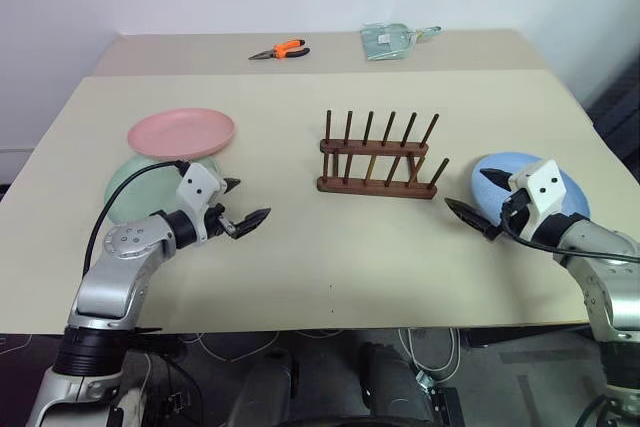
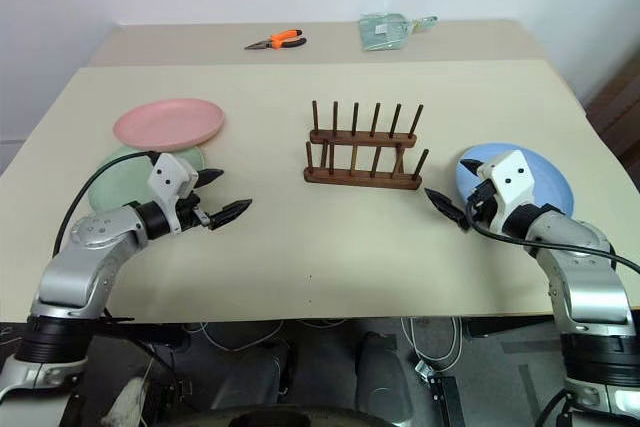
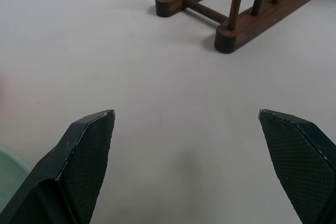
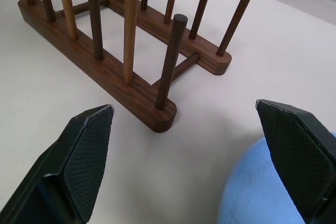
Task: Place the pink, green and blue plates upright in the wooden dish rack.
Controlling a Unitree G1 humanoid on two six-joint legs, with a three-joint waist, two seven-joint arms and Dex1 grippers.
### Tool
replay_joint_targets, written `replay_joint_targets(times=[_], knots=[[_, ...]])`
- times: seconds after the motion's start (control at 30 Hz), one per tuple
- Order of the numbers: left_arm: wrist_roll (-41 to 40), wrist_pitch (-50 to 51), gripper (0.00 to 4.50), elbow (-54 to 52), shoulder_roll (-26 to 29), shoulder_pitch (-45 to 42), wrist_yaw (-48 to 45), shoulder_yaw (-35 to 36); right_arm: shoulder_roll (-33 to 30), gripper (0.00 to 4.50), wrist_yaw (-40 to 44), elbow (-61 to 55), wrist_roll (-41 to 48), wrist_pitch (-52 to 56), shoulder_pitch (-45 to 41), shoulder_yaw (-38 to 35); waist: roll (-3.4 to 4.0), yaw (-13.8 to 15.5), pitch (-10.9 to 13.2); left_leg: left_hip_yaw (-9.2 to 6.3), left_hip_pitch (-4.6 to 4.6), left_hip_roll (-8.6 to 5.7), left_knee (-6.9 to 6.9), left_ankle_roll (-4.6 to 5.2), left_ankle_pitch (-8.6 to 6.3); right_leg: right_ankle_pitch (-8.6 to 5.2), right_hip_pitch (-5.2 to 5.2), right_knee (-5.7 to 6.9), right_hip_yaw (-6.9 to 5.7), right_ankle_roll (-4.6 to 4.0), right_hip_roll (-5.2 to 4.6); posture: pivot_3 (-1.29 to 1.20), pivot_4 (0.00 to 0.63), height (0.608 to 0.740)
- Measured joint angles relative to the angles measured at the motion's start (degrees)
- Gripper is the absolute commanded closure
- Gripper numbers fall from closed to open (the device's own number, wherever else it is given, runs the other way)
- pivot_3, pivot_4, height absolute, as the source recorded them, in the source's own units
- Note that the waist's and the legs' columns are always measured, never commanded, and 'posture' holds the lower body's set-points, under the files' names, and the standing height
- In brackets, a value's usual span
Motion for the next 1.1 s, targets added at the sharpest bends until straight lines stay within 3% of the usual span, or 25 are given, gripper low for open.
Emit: replay_joint_targets(times=[0.33,0.5,0.63,0.73,0.83,1.03,1.1], knots=[[0.2,-1.1,0.00,9.6,-2.1,-8.1,-5.9,-4.4,1.5,0.08,-1.6,-1.3,-0.4,1.0,-1.5,1.8,0.00,0.2,0.0,-0.01,-0.01,-0.04,0.02,0.00,0.00,0.02,0.00,0.01,-0.02,0.03,0.00,0.00,0.150,0.740],[3.4,-6.1,0.00,23.5,-5.8,-17.5,-11.5,-10.5,3.4,0.08,-4.7,-8.7,-0.6,2.9,3.1,2.4,-0.01,0.3,0.0,-0.02,-0.02,-0.05,0.02,0.00,0.00,0.02,0.01,0.00,-0.03,0.04,0.00,0.00,0.150,0.740],[8.0,-12.7,0.00,42.7,-13.5,-30.8,-14.2,-14.9,5.4,0.08,-8.2,-15.7,-0.7,4.5,8.8,2.0,-0.06,1.3,0.0,-0.03,-0.08,-0.10,0.13,0.01,0.01,0.03,0.02,-0.01,-0.07,0.06,-0.02,0.00,0.150,0.740],[10.4,-17.5,0.00,53.4,-17.3,-36.0,-14.6,-15.4,5.9,0.08,-10.7,-19.8,-0.8,5.8,11.3,1.4,-0.08,1.0,0.0,0.01,-0.05,-0.07,0.07,0.05,-0.02,0.03,0.01,-0.07,-0.06,0.09,-0.02,0.00,0.150,0.740],[11.8,-21.6,0.84,60.9,-20.6,-37.7,-14.9,-15.4,6.4,0.00,-13.2,-22.7,-1.5,7.1,13.6,1.2,-0.09,1.0,0.0,0.00,-0.05,-0.05,0.05,0.05,-0.02,0.02,-0.02,-0.03,-0.08,0.11,-0.01,0.00,0.150,0.740],[13.8,-26.7,3.63,64.8,-22.2,-38.8,-16.8,-15.2,7.0,0.00,-15.3,-26.6,-1.7,9.0,15.0,-0.1,-0.14,1.3,-0.1,-0.02,-0.04,-0.07,0.10,0.05,-0.02,-0.09,0.06,-0.05,-0.07,0.33,-0.02,0.00,0.150,0.740],[14.4,-27.8,3.73,63.7,-21.8,-38.4,-17.0,-15.3,6.8,0.00,-15.1,-26.7,-1.8,9.3,15.2,-0.1,-0.17,1.3,-0.1,-0.03,-0.01,-0.07,0.09,0.05,-0.02,-0.09,0.08,-0.04,-0.07,0.34,-0.01,0.00,0.150,0.740]])
